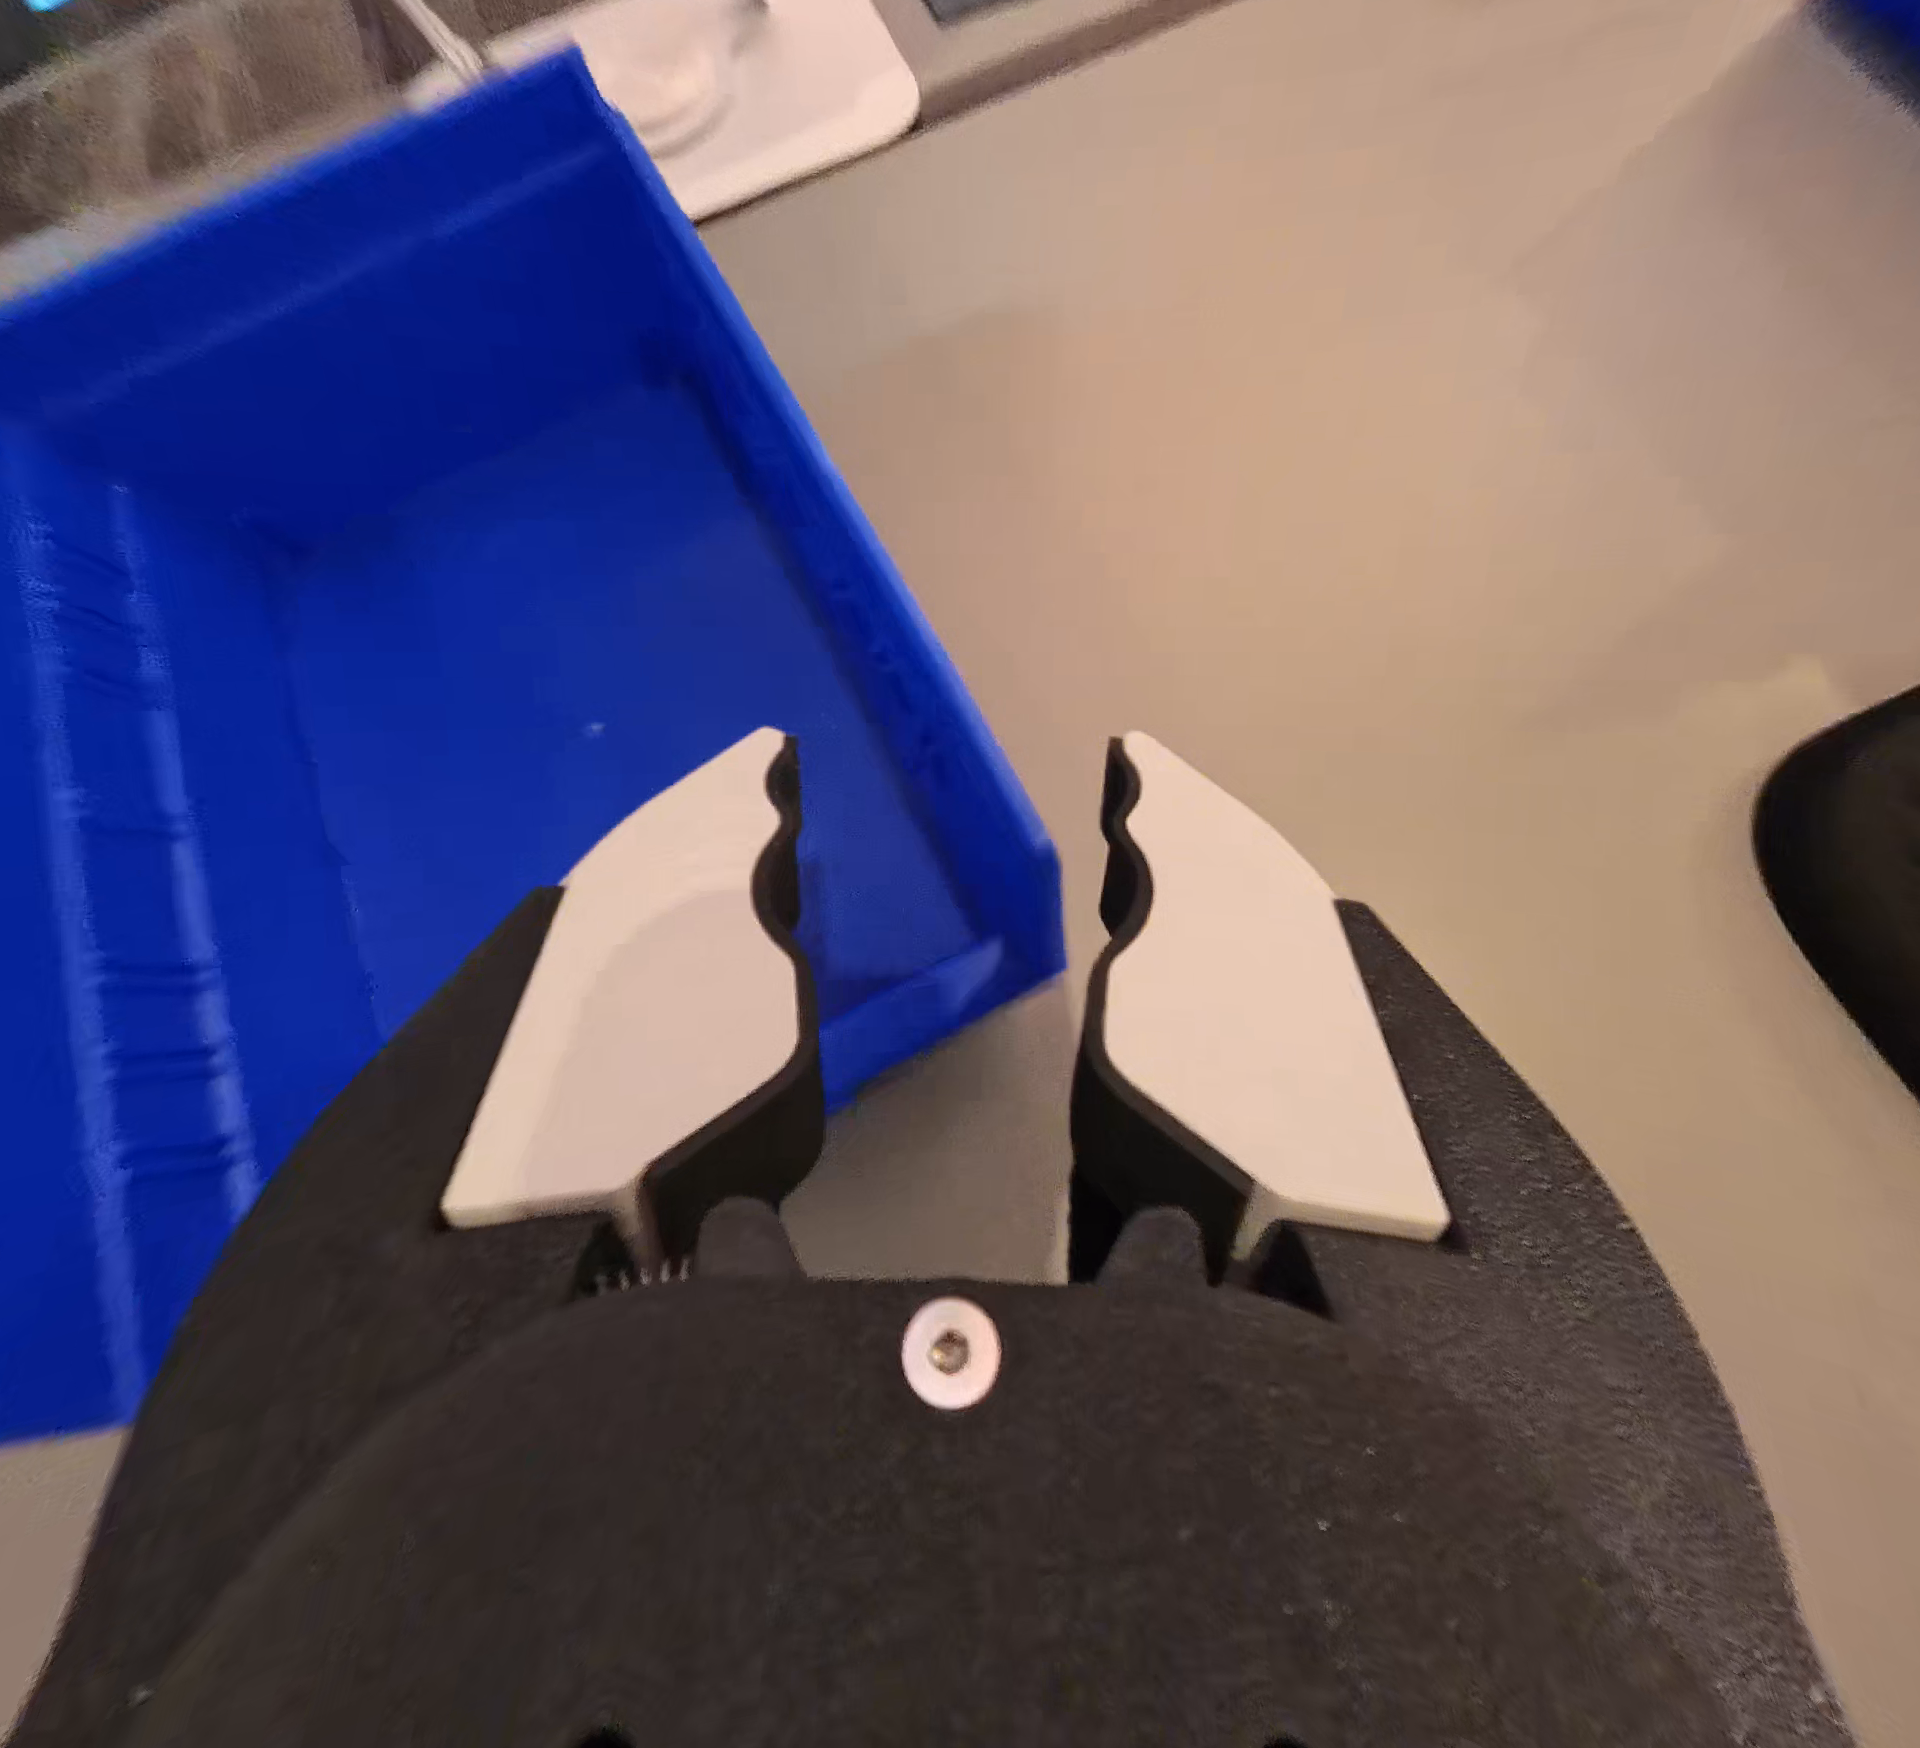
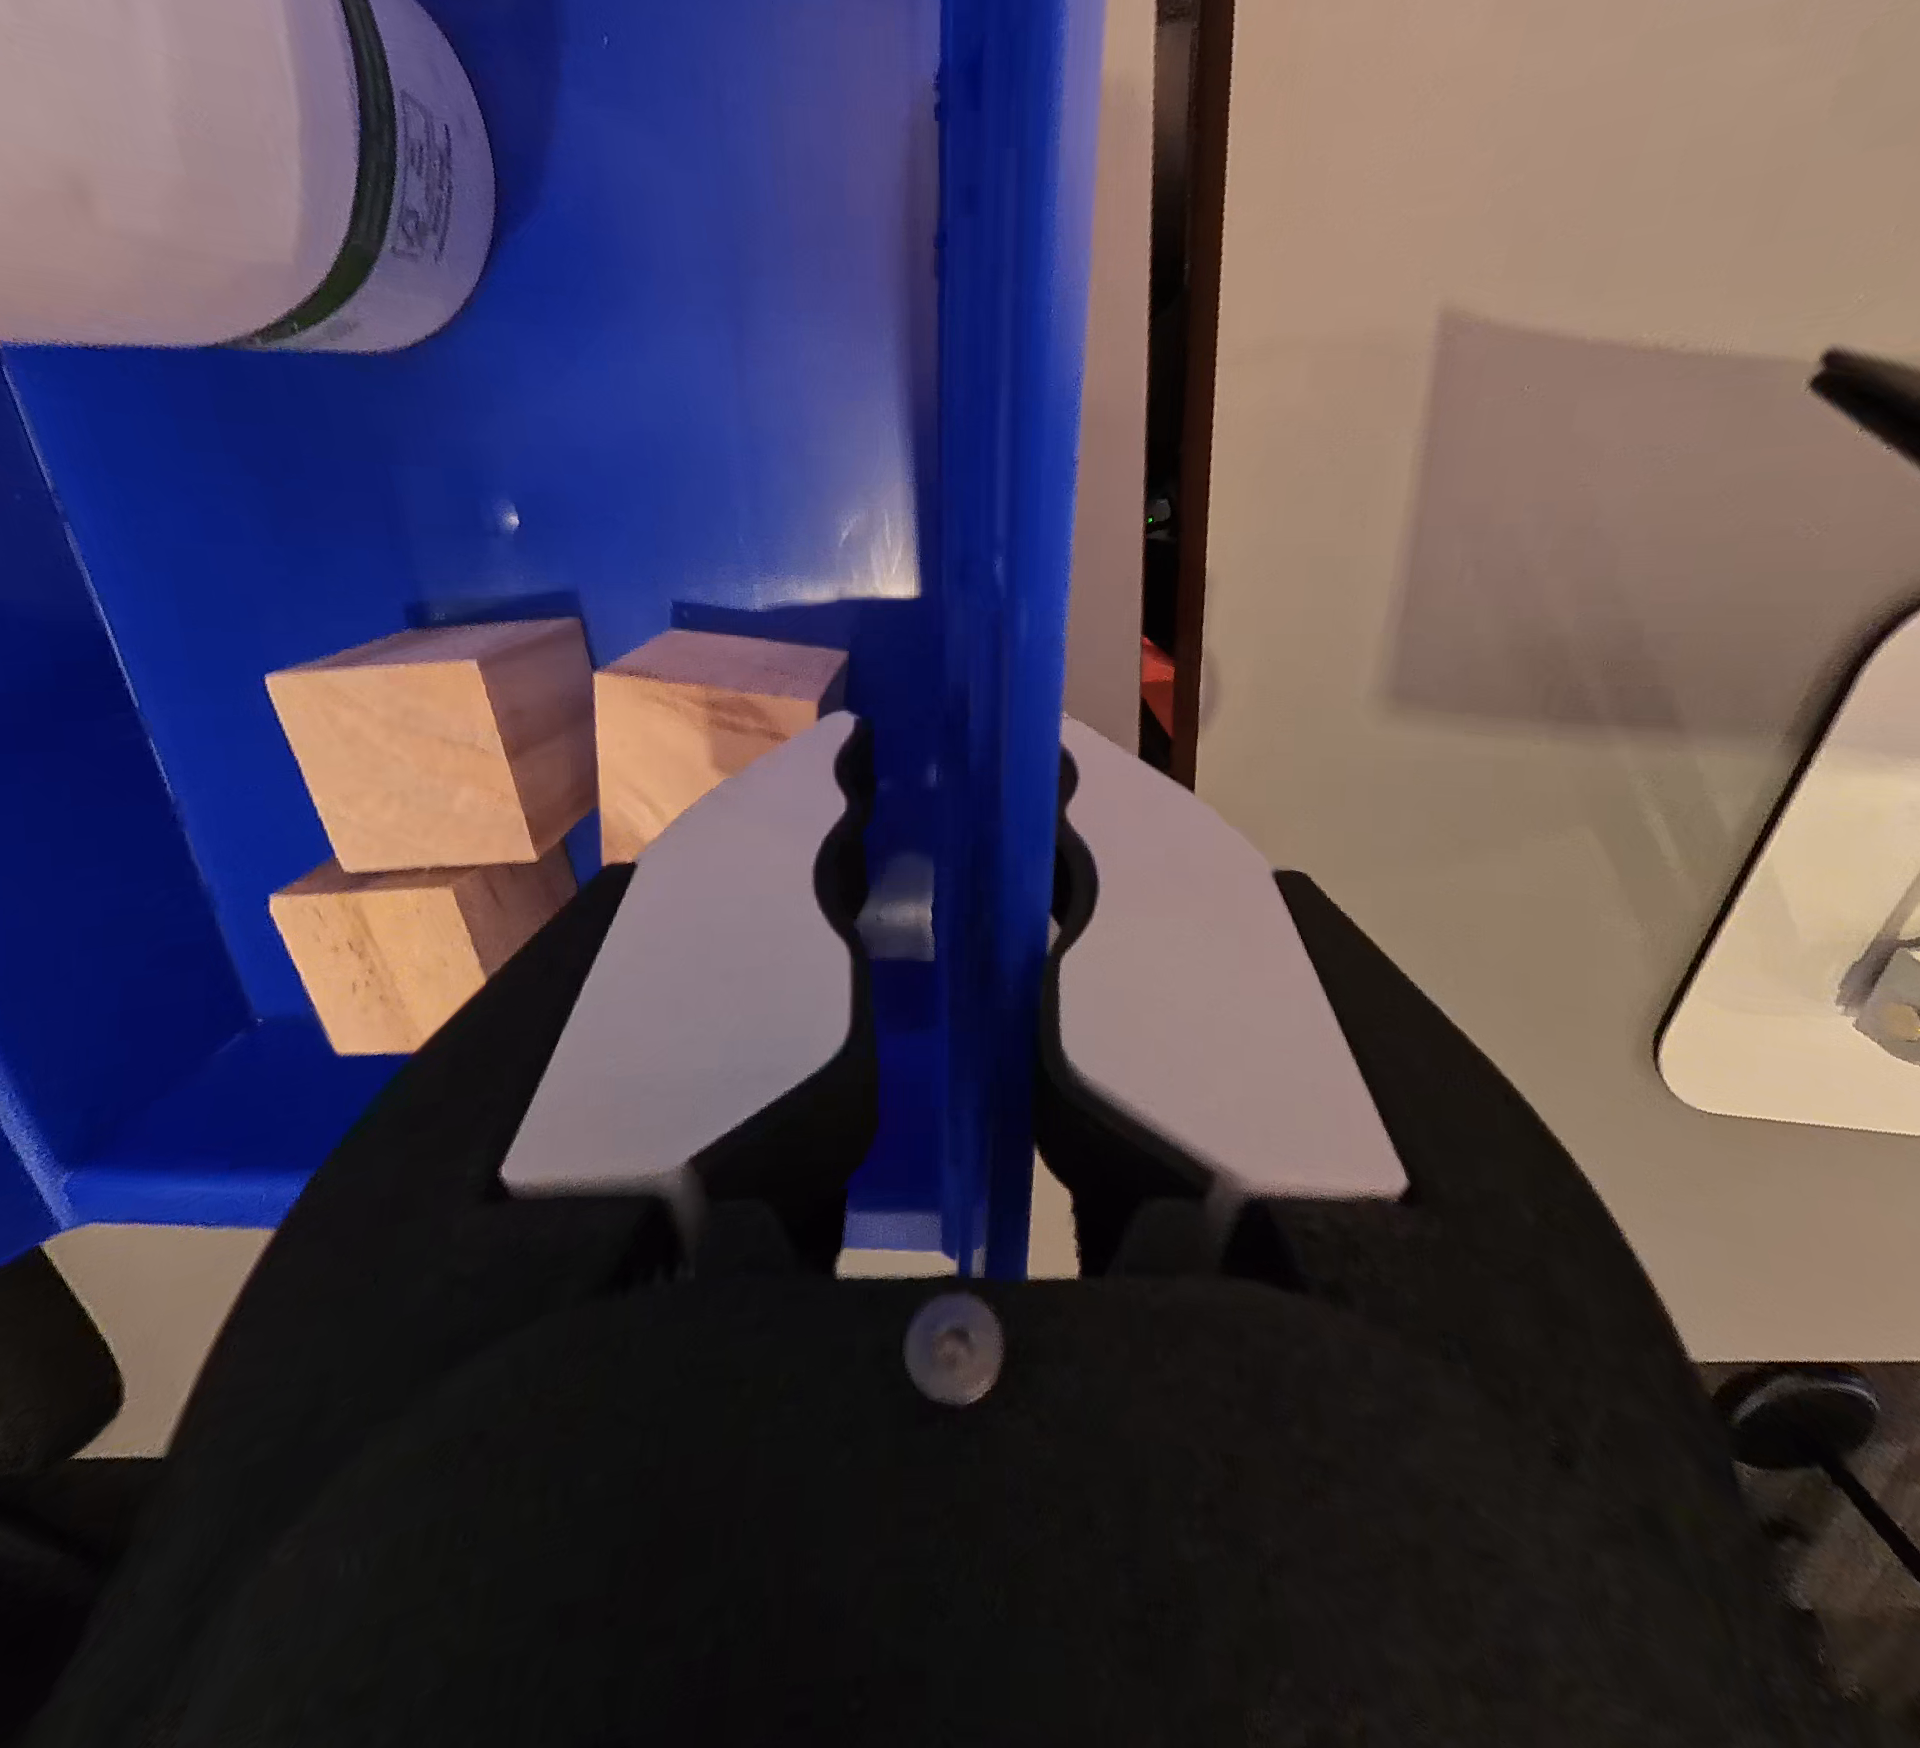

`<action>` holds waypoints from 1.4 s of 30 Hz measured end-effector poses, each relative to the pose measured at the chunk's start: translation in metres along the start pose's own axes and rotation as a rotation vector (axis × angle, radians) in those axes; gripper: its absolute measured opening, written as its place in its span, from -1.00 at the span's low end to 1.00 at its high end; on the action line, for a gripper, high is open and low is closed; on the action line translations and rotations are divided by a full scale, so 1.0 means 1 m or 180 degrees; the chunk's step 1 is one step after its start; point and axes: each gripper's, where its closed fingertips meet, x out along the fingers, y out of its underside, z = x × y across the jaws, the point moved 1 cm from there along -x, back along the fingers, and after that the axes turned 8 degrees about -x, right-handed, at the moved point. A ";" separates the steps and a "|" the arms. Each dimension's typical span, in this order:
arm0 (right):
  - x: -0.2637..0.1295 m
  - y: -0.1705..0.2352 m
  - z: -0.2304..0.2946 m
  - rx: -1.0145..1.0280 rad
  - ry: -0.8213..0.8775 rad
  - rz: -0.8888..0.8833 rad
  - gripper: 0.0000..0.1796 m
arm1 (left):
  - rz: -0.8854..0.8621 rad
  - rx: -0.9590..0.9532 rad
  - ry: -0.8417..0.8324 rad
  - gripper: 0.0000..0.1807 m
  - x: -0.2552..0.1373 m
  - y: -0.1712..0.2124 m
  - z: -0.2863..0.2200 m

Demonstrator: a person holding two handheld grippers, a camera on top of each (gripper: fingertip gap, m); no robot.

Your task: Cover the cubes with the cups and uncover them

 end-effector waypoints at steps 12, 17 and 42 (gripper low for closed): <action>0.005 -0.010 0.002 0.0336 -0.0496 0.0010 -0.94 | -0.0110 -0.0370 -0.1443 -0.58 -0.167 0.097 0.190; 0.003 -0.010 0.010 0.0290 -0.0603 -0.0029 -0.94 | 0.0104 -0.0768 -0.2289 -0.54 -0.222 0.150 0.283; -0.097 -0.107 0.265 -0.0860 -0.1112 -0.0030 -0.95 | -0.0025 -0.1530 -0.2486 -0.53 -0.291 0.233 0.352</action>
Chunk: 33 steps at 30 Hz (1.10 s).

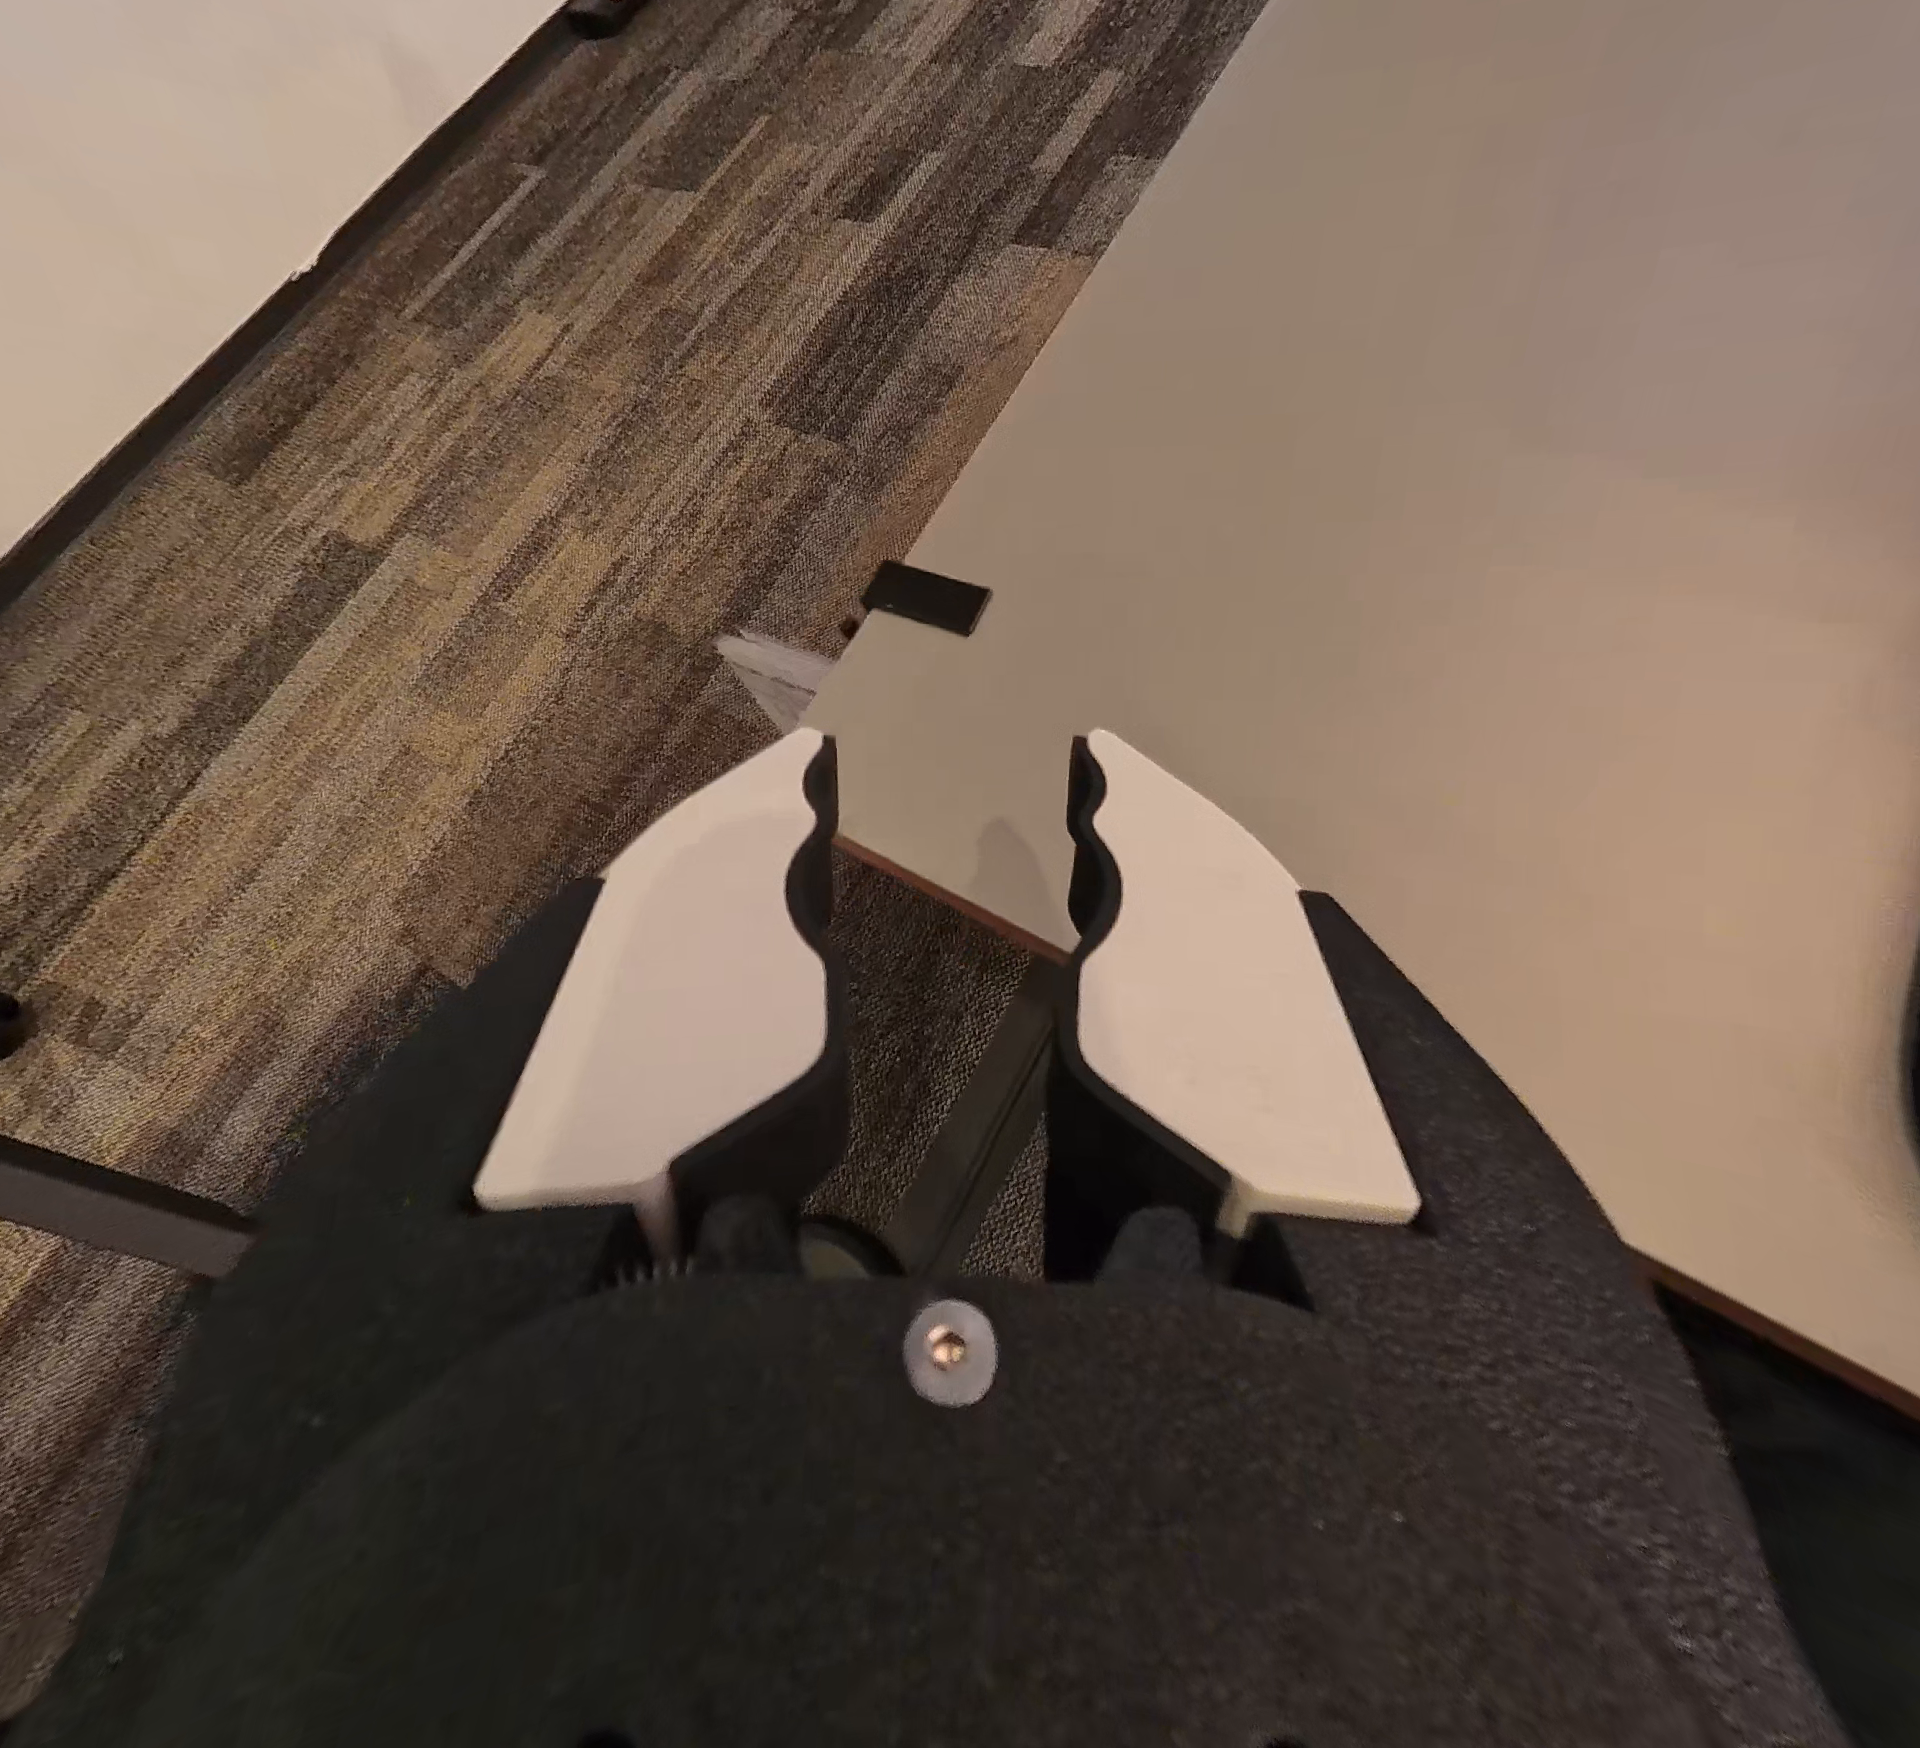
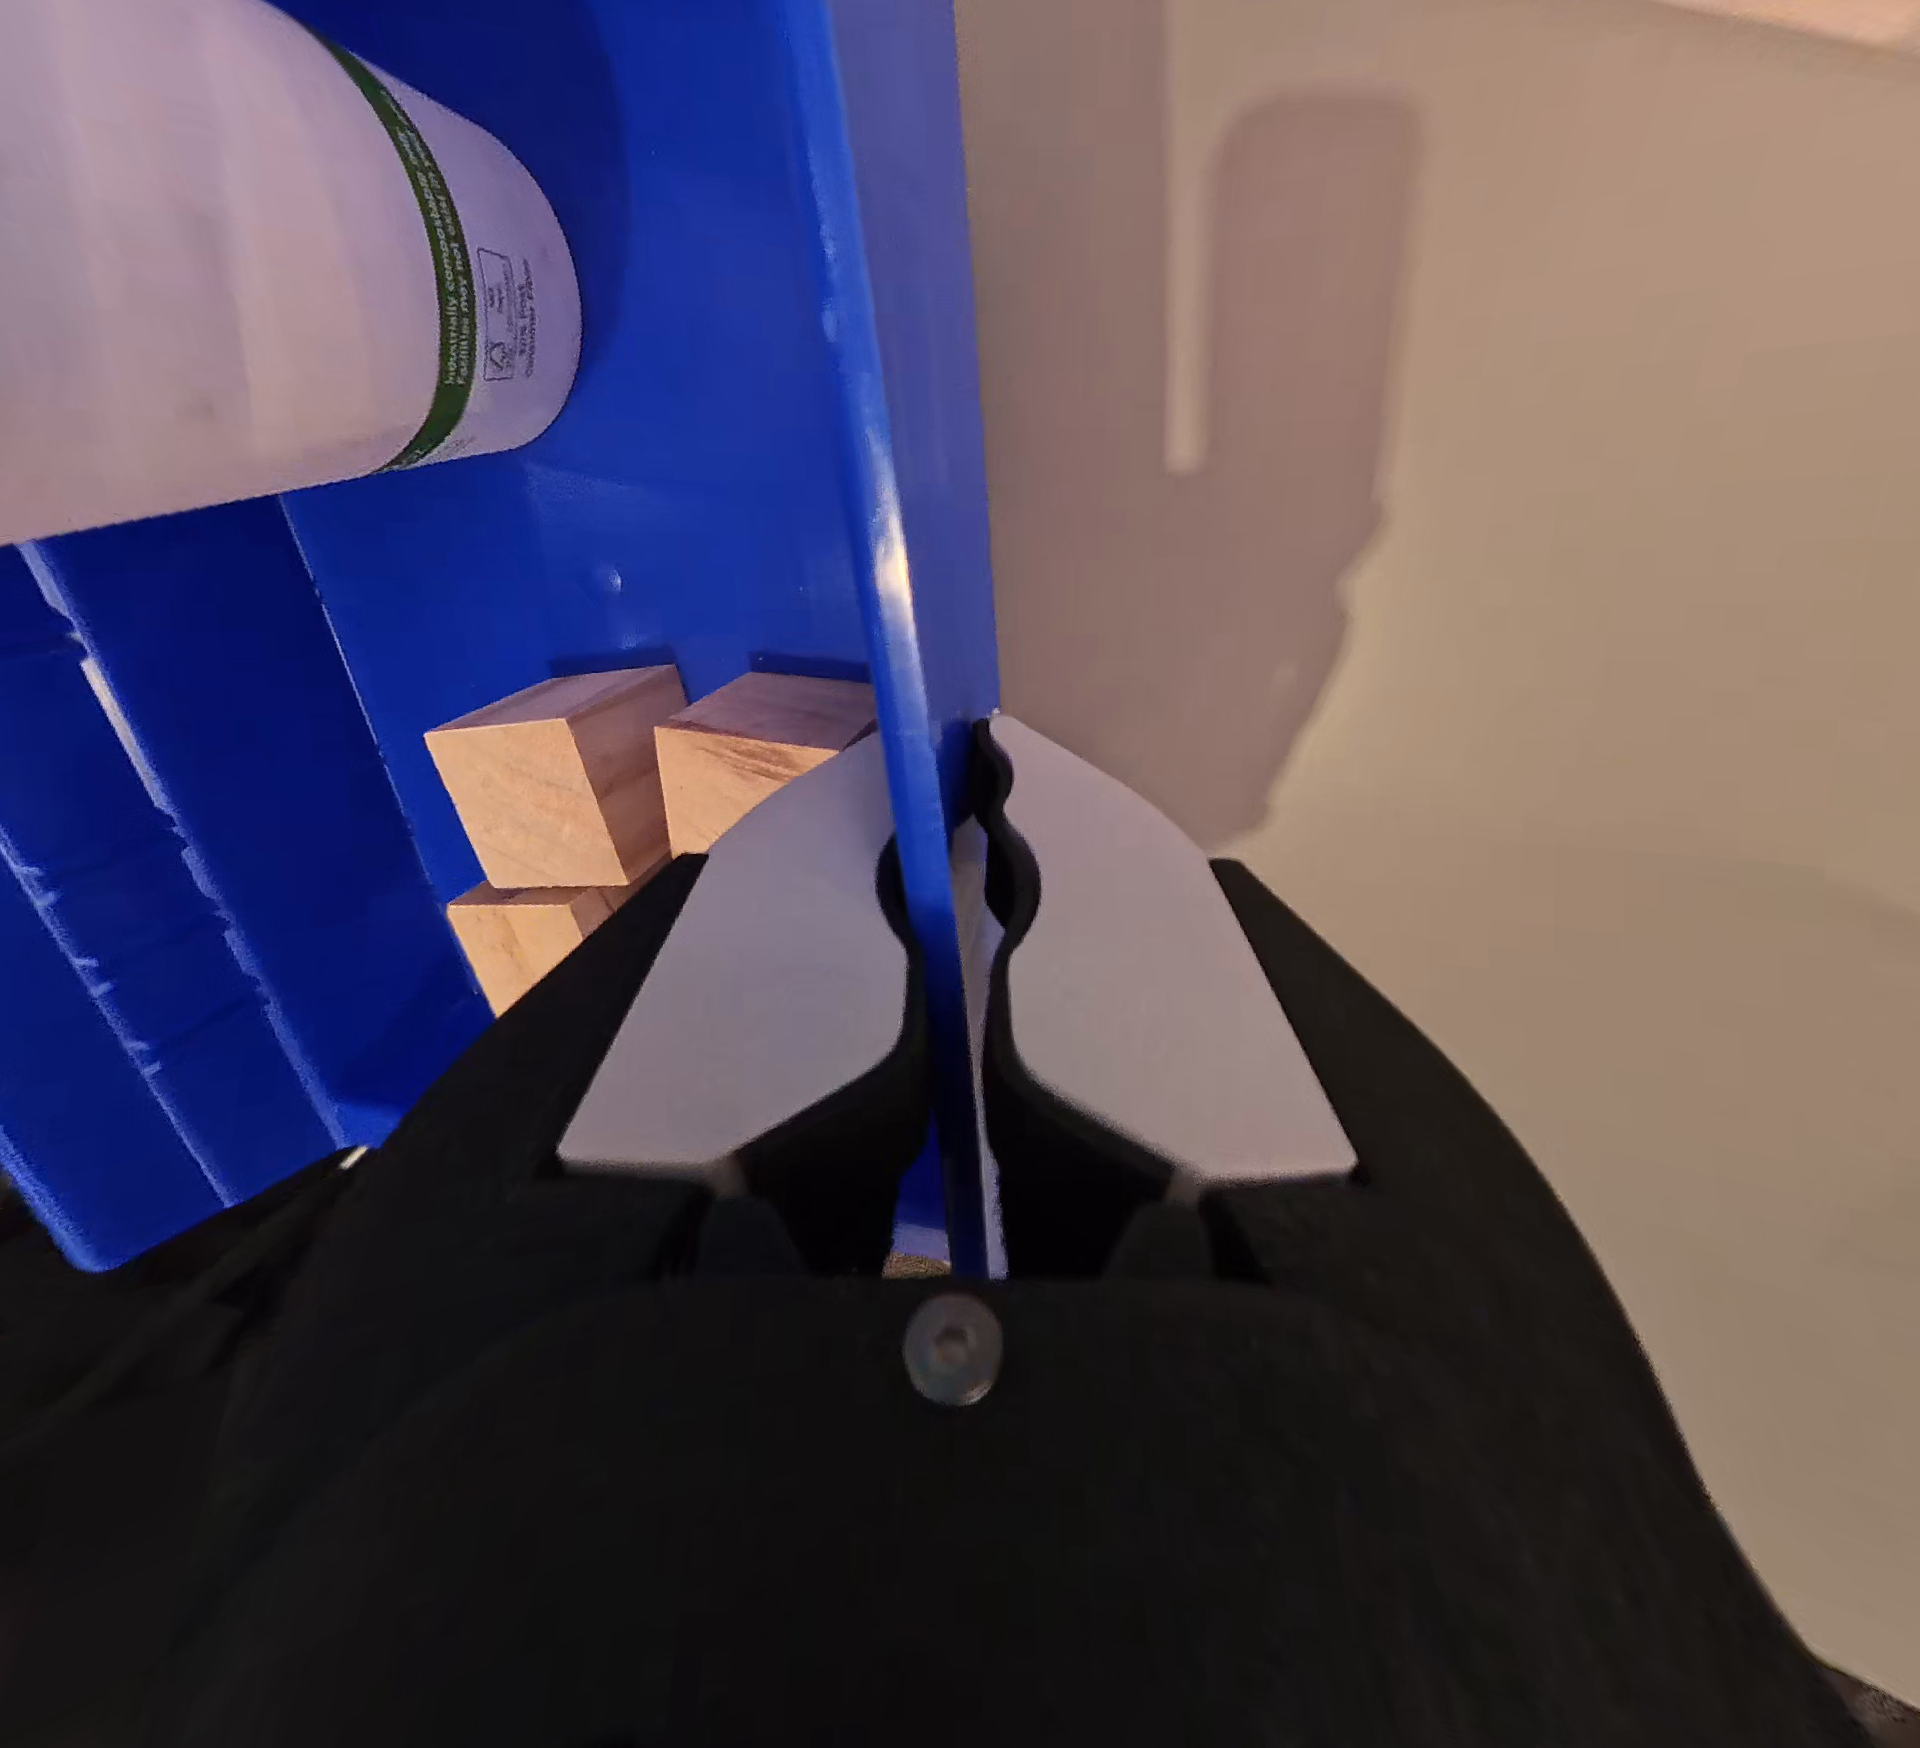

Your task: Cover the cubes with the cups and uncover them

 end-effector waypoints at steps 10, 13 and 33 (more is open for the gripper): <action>0.038 -0.099 0.188 -0.0686 -0.0186 0.0217 -0.94 | -0.0021 -0.0196 0.0067 -0.55 -0.001 0.020 0.041; 0.058 -0.128 0.249 -0.0952 -0.0244 0.0293 -0.95 | 0.0036 -0.0225 0.0162 -0.57 -0.001 0.032 0.047; 0.241 -0.219 0.591 -0.2225 -0.0716 0.0535 -0.94 | 0.0279 -0.0530 -0.0052 -0.58 0.016 0.063 0.108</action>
